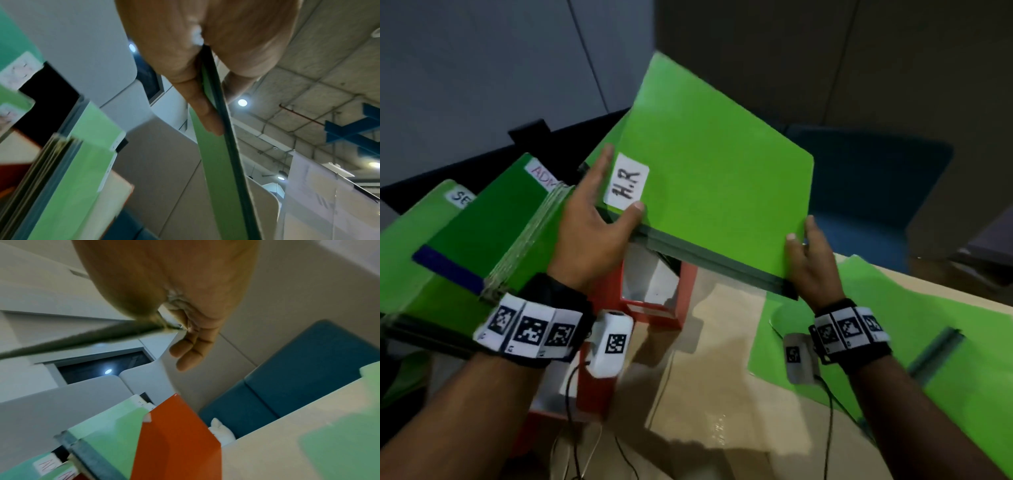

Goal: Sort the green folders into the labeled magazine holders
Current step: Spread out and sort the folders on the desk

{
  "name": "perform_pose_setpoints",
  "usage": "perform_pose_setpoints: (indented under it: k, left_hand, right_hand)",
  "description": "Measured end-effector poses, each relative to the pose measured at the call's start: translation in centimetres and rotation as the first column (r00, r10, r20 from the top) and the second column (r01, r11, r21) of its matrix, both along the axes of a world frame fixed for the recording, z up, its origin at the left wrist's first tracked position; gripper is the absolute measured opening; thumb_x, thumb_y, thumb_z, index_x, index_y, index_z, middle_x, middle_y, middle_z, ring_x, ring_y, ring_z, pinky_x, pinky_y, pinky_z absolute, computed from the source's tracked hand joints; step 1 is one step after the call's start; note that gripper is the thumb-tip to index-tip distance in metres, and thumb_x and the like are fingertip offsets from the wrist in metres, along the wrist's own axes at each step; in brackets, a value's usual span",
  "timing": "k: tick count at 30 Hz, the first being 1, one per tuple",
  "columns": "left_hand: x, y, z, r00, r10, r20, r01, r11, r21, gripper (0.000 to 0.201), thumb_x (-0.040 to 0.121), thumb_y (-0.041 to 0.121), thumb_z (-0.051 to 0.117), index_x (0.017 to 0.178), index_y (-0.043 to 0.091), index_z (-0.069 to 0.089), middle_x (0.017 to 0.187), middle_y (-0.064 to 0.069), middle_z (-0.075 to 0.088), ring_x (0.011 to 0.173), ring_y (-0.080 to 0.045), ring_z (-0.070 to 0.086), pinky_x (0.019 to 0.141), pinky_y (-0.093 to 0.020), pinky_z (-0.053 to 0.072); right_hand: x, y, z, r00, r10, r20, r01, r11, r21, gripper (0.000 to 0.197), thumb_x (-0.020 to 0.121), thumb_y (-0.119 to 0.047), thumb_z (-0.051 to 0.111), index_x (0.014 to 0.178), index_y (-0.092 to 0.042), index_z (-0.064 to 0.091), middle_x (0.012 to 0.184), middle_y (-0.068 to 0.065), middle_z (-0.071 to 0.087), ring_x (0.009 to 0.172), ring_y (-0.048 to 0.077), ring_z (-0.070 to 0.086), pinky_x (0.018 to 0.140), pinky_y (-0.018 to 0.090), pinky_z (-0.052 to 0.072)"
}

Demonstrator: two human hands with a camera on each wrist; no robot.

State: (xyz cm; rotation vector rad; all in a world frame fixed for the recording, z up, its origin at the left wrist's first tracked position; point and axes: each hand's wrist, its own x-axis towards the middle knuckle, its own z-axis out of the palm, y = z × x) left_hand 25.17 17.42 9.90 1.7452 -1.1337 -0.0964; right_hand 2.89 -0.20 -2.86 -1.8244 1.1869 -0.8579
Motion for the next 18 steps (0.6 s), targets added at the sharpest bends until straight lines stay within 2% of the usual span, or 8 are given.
perform_pose_setpoints:
  k: [3,5,7,9,10,14,16,18]
  left_hand:
    - [1.9,1.1,2.5,0.988,0.051,0.148,-0.043,0.998,-0.052,0.069,0.090,0.003,0.063,0.150,0.011,0.031,0.144,0.008,0.039,0.125,0.013,0.040,0.101,-0.002,0.031]
    - [3.1,1.9,3.3,0.977,0.086,0.196,-0.073,0.995,-0.073,0.068,0.090,0.000,0.061,0.149,0.011,0.030,0.143,0.007,0.039,0.121,0.019,0.039,0.097,0.002,0.029]
    - [4.3,2.5,3.5,0.967,0.130,0.220,-0.117,0.991,-0.069,0.068,0.091,0.001,0.060,0.151,0.013,0.029,0.146,0.004,0.040,0.126,0.007,0.041,0.102,-0.004,0.031]
    - [5.1,2.9,3.3,0.964,0.154,0.218,-0.150,0.988,-0.034,0.068,0.092,0.002,0.058,0.152,0.016,0.027,0.149,0.004,0.039,0.131,-0.003,0.041,0.109,-0.019,0.036]
    - [5.4,2.9,3.1,0.963,0.154,0.221,-0.154,0.988,-0.013,0.068,0.093,0.002,0.057,0.152,0.016,0.026,0.150,0.005,0.037,0.133,-0.004,0.039,0.110,-0.022,0.036]
    - [6.0,1.8,1.9,0.945,0.145,0.292,-0.173,0.982,0.071,0.068,0.092,-0.003,0.055,0.151,0.008,0.024,0.143,0.005,0.034,0.121,0.013,0.026,0.091,0.009,0.023]
    - [6.4,0.7,1.4,0.946,0.135,0.295,-0.177,0.977,0.122,0.069,0.093,-0.003,0.054,0.153,0.009,0.021,0.147,-0.003,0.037,0.124,0.001,0.035,0.088,0.005,0.032]
    - [7.2,-0.9,0.9,0.948,0.103,0.300,-0.163,0.969,0.183,0.070,0.094,-0.002,0.051,0.154,0.012,0.017,0.146,-0.006,0.039,0.122,-0.018,0.047,0.092,-0.019,0.046]
  right_hand:
    - [4.9,1.1,0.3,0.992,0.127,0.004,-0.127,0.992,0.006,0.064,0.100,-0.030,0.046,0.151,-0.004,0.016,0.155,0.015,0.025,0.142,0.026,0.028,0.117,0.040,0.024]
    - [7.6,2.3,0.4,0.971,0.231,-0.057,-0.232,0.973,-0.013,0.066,0.098,-0.033,0.049,0.152,-0.013,0.017,0.160,0.007,0.012,0.145,0.016,0.015,0.119,0.037,0.020]
    - [10.2,3.7,0.4,0.934,0.343,-0.101,-0.349,0.936,-0.046,0.065,0.097,-0.035,0.051,0.152,-0.019,0.021,0.161,0.002,-0.003,0.142,0.004,0.003,0.115,0.023,0.009]
    - [12.4,5.2,0.5,0.887,0.445,-0.124,-0.454,0.889,-0.057,0.064,0.097,-0.040,0.050,0.152,-0.023,0.022,0.161,0.000,-0.007,0.142,0.005,0.002,0.110,0.018,0.005]
    - [13.4,5.8,0.5,0.861,0.494,-0.119,-0.503,0.863,-0.049,0.064,0.097,-0.042,0.049,0.152,-0.024,0.022,0.161,0.000,-0.006,0.144,0.007,0.003,0.110,0.018,0.006]
    - [16.9,7.5,0.9,0.773,0.630,-0.070,-0.632,0.775,-0.011,0.064,0.098,-0.043,0.046,0.153,-0.029,0.017,0.161,-0.006,-0.004,0.143,0.004,0.005,0.111,0.020,0.011]
    - [18.4,7.8,1.0,0.769,0.638,-0.044,-0.639,0.769,-0.011,0.064,0.099,-0.041,0.045,0.153,-0.027,0.014,0.161,-0.007,0.001,0.144,0.002,0.005,0.112,0.018,0.009]
    - [19.9,7.7,1.0,0.789,0.614,-0.018,-0.613,0.790,0.014,0.064,0.100,-0.041,0.042,0.154,-0.024,0.011,0.161,-0.003,0.004,0.146,0.006,0.004,0.113,0.018,0.006]
